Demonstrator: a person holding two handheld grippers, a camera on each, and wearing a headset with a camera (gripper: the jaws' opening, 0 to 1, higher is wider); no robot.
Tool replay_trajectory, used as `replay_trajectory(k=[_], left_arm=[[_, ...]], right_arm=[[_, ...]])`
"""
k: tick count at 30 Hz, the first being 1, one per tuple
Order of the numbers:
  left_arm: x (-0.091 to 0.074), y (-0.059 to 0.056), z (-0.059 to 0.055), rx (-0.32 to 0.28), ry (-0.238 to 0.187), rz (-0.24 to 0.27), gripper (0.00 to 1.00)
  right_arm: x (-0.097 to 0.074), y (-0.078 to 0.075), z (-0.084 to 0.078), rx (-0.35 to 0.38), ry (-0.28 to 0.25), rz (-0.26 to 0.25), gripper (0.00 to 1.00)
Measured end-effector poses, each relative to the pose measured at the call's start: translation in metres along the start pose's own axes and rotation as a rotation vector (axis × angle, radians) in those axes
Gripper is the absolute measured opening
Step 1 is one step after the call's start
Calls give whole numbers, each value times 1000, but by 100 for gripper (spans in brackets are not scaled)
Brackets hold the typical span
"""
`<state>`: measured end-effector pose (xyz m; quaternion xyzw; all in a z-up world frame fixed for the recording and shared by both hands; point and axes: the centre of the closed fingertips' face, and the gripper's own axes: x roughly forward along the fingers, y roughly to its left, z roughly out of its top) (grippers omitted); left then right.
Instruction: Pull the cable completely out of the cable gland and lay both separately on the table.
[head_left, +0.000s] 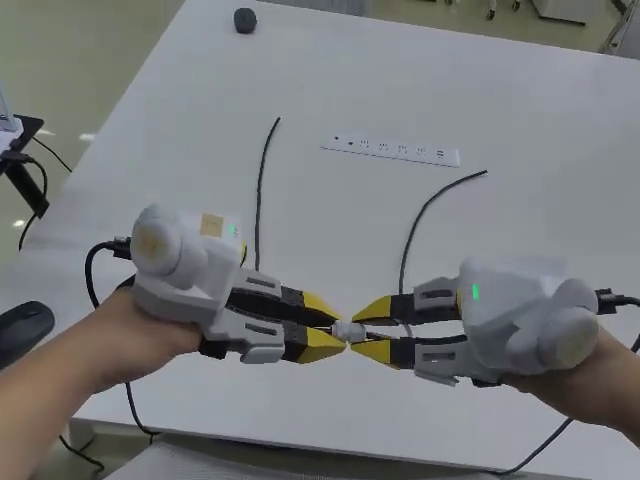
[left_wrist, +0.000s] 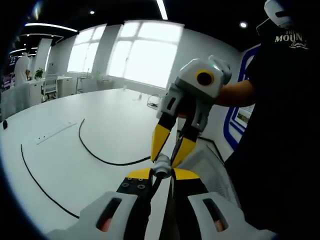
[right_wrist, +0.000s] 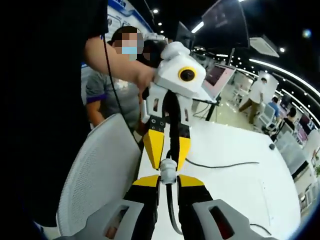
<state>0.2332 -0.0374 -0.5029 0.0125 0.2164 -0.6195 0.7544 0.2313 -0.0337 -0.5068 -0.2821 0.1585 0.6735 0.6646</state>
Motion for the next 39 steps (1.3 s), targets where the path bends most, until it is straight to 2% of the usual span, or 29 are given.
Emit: replay_trajectory(k=[1, 2, 4, 5, 7, 9, 10, 11, 12, 13, 14, 15, 17, 18, 19, 20, 21, 23, 25, 27, 31, 33, 34, 35, 39], left_arm=[[0, 0, 0, 33, 3, 4, 15], [0, 0, 0, 29, 4, 9, 15], [0, -1, -1, 50, 8, 11, 15], [0, -1, -1, 67, 9, 12, 15], [-1, -1, 2, 121, -2, 19, 15], [-1, -3, 4, 132, -6, 19, 15], [-1, -3, 6, 144, -4, 24, 15], [-1, -4, 6, 151, -2, 25, 15], [-1, -4, 6, 149, -2, 24, 15], [0, -4, 7, 152, -3, 24, 15], [0, -4, 7, 162, -2, 25, 15], [1, -5, 7, 166, 2, 23, 15], [1, -3, 7, 173, 5, 24, 15], [2, -2, 6, 177, 6, 23, 15], [2, -2, 7, 181, 7, 22, 15], [2, -1, 6, 183, 8, 23, 15], [2, -1, 6, 185, 9, 25, 15], [2, 0, 7, 187, 9, 25, 15], [2, 1, 6, 186, 9, 27, 15], [2, 2, 6, 187, 8, 28, 15], [2, 3, 5, 185, 8, 27, 15], [2, 4, 4, 183, 14, 30, 15], [2, 5, 2, 181, 18, 32, 15], [1, 5, 2, 171, 14, 28, 15], [2, 3, -1, 163, 25, 17, 15]], right_arm=[[-1, 1, 0, 39, -5, 14, 9], [-2, 1, 0, 74, -11, 18, 10], [-5, -2, 4, 163, -58, 37, 16], [-7, -4, 6, 265, -83, 55, 18], [-10, -5, 5, 379, -107, 107, 19], [-11, -15, 3, 558, -137, 149, 20], [-11, -16, 1, 673, -144, 215, 23], [-11, -15, 2, 735, -153, 264, 23], [-10, -23, 0, 760, -186, 285, 20], [-10, -21, 0, 801, -192, 327, 19], [-12, -17, 4, 888, -203, 426, 21], [-11, -16, 3, 907, -199, 453, 22], [-8, -22, 3, 929, -221, 466, 20], [-11, -16, 9, 968, -233, 547, 20], [-13, -9, 11, 988, -231, 606, 21], [-13, -8, 12, 997, -228, 622, 21], [-14, -1, 11, 1015, -210, 670, 21], [-12, 4, 11, 1026, -211, 702, 21], [-8, 3, 8, 1028, -212, 690, 20], [-6, 0, 8, 1063, -232, 676, 17], [-6, 6, 10, 1053, -239, 702, 13], [-3, 0, 9, 1017, -258, 661, 10], [-5, 2, 10, 1029, -255, 668, 8], [-5, 1, 10, 1004, -257, 661, 8], [-4, 4, 8, 931, -213, 627, 8]])
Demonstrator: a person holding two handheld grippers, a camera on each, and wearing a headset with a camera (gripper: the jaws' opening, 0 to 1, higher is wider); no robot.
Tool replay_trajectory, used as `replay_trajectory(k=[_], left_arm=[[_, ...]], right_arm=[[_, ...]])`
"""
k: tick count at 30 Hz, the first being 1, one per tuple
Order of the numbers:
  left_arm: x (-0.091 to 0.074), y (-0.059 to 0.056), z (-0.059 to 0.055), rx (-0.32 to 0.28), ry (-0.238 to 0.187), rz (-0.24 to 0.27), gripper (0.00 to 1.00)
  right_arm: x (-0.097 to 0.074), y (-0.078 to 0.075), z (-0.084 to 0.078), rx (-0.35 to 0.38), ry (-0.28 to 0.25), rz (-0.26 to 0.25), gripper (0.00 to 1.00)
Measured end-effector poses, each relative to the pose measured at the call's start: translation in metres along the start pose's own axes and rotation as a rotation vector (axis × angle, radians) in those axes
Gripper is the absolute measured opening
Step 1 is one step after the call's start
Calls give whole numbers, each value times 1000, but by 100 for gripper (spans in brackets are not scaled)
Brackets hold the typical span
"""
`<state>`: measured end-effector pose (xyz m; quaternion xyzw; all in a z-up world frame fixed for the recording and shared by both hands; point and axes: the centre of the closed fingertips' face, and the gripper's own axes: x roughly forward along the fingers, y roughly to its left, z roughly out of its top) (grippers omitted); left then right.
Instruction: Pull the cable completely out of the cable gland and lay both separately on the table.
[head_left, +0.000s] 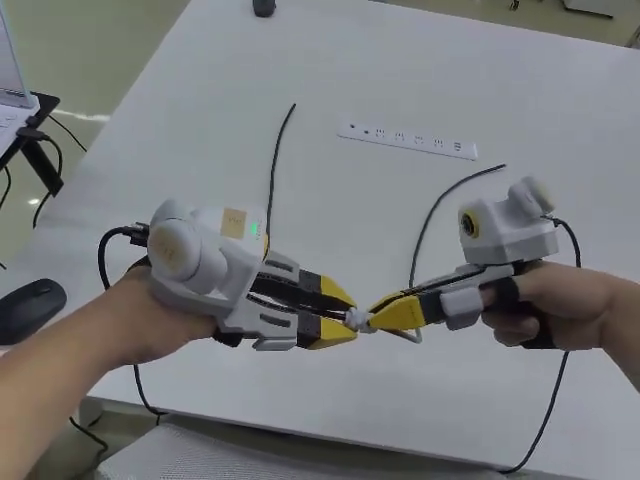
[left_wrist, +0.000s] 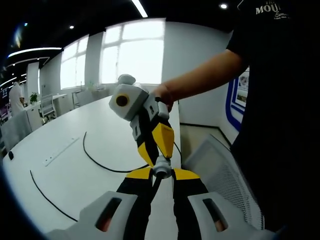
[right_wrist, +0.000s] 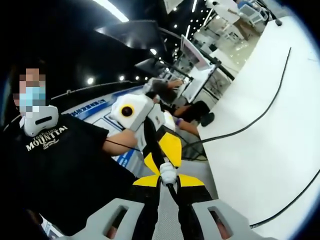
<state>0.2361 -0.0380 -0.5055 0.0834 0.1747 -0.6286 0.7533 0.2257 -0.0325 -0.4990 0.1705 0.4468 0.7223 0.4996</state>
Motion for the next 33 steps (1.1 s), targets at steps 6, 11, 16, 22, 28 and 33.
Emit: replay_trajectory(k=[6, 11, 16, 22, 28, 33], left_arm=[[0, 1, -1, -20, -1, 8, 15], [1, -2, -1, -77, -5, 2, 15], [-2, -1, 5, -113, -37, 8, 15], [-2, 1, 4, -153, -36, 8, 15], [-4, 4, 5, -297, -84, -7, 15], [-5, 6, 5, -300, -86, 0, 15]], right_arm=[[0, -2, 1, -164, 40, -102, 7], [-1, -3, 0, -407, 123, -225, 6], [-2, -2, 4, -610, 149, -365, 6], [-2, -8, 3, -968, 273, -596, 6], [0, -7, 3, -1204, 347, -785, 7], [1, -10, 3, -1281, 361, -896, 7]])
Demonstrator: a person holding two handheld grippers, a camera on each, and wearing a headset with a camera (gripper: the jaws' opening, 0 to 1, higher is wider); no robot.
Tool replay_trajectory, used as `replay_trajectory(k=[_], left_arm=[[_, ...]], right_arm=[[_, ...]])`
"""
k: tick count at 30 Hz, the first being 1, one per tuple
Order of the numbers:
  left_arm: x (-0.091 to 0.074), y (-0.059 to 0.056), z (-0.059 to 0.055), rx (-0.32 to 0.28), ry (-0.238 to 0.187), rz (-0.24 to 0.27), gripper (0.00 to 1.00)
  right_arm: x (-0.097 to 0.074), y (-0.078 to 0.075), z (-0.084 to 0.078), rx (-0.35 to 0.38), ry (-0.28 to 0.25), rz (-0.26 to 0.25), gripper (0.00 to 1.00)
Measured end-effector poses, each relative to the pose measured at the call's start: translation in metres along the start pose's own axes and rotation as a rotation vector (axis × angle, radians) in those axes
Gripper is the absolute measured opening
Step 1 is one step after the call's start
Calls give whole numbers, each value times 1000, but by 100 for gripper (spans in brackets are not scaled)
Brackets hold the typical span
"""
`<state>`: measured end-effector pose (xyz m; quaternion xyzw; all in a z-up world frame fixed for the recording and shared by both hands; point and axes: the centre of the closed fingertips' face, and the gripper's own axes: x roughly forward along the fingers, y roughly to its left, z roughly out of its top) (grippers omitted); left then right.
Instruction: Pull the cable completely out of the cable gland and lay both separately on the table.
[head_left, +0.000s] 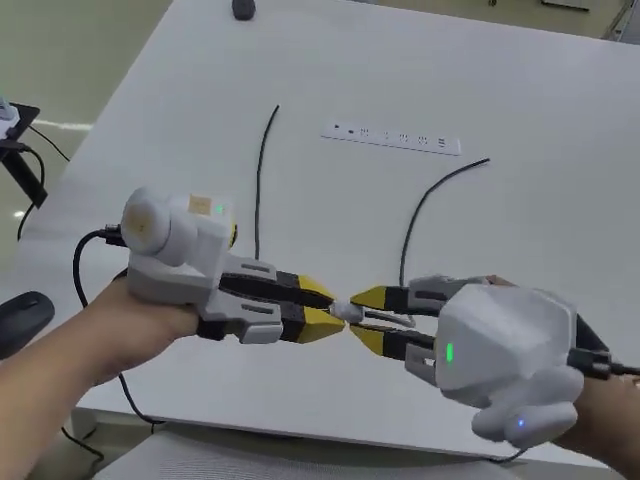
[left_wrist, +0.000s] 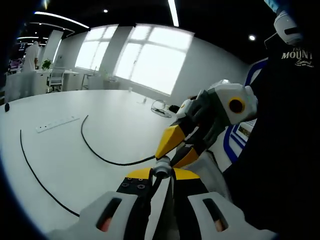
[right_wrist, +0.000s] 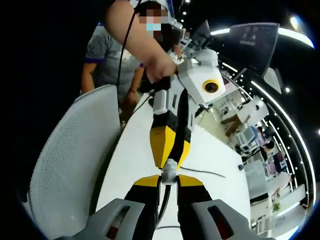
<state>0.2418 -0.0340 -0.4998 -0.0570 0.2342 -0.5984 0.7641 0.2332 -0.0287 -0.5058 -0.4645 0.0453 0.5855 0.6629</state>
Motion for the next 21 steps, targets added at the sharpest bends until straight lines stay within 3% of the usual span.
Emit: replay_trajectory(k=[6, 12, 15, 17, 18, 21], left_arm=[[1, 0, -5, 22, 17, 3, 15], [0, -2, 0, 88, 1, 17, 15], [-2, 0, 3, 126, -8, 37, 15], [-3, 1, 6, 157, -12, 53, 15], [-3, 0, 7, 170, -11, 55, 15], [-3, 2, 10, 208, -8, 78, 15]], right_arm=[[2, 0, -2, 34, -3, 15, 8], [1, -3, 0, 166, -35, 25, 10], [-2, -6, -2, 308, -39, 20, 15], [-7, -13, 1, 416, -87, 2, 17], [-10, -17, -1, 503, -95, -6, 17], [-17, -25, -10, 660, -94, -37, 19]])
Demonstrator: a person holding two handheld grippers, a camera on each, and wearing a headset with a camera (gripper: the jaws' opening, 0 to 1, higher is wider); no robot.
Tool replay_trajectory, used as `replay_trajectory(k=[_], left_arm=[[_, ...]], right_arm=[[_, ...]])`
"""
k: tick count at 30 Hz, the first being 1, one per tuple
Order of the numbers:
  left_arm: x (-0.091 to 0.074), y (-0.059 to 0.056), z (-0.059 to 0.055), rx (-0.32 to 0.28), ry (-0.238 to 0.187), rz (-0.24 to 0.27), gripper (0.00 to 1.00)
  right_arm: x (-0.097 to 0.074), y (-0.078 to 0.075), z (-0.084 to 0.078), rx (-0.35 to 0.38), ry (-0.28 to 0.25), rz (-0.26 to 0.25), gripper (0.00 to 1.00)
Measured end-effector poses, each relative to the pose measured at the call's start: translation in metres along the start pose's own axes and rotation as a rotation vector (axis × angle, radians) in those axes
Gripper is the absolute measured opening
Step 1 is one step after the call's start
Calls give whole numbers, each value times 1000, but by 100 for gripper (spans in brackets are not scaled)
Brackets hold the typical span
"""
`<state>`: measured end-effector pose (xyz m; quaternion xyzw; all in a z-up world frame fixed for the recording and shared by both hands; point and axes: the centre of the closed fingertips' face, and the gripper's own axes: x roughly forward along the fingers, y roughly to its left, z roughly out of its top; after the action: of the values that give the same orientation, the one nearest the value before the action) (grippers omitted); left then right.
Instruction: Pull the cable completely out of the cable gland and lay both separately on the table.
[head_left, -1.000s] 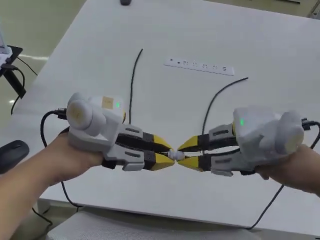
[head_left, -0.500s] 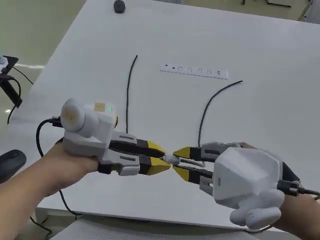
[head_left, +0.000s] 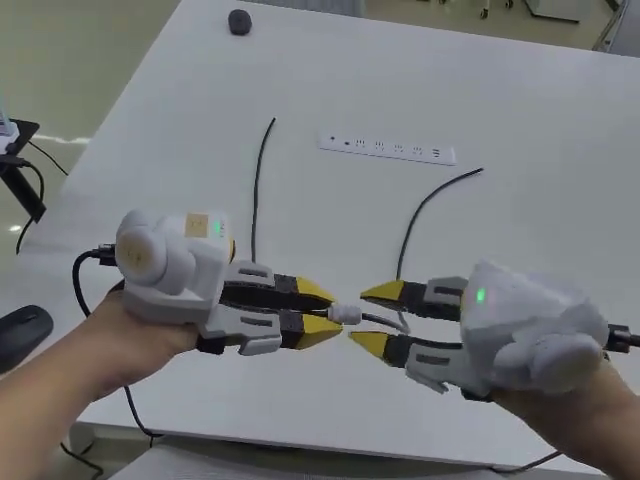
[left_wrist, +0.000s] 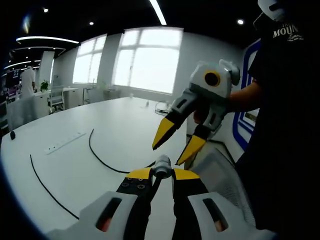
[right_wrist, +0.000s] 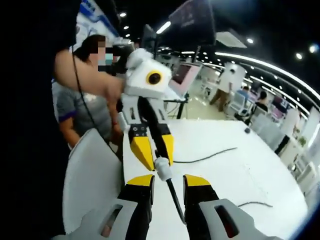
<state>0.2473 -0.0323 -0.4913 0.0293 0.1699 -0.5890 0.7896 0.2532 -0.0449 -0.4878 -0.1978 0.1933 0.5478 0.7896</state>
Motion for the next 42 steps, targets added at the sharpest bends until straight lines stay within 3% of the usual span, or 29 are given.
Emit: replay_trajectory(k=[1, 3, 5, 8, 21, 24, 28, 42], left_arm=[[0, 0, 0, 0, 4, 3, 15], [2, 1, 1, 24, -1, 10, 15], [3, 0, 2, 29, -3, 5, 15], [5, 0, 4, 33, -1, 3, 15], [7, 1, 2, 25, 15, 6, 15], [8, 0, 1, 26, 22, 4, 15], [9, 1, 4, 23, 12, 8, 15], [10, 3, 4, 27, 17, 32, 15]], right_arm=[[-2, -5, -3, 44, 5, -20, 19], [-4, -14, -12, 49, 40, -71, 18], [-2, -10, -13, 40, 42, -56, 15], [2, -8, -22, 6, 87, -64, 14], [9, -2, -18, -137, 114, -86, 1], [8, -2, -21, -89, 122, -87, 1], [6, -4, -20, -153, 112, -112, 0], [4, -14, -30, -127, 139, -118, 0]])
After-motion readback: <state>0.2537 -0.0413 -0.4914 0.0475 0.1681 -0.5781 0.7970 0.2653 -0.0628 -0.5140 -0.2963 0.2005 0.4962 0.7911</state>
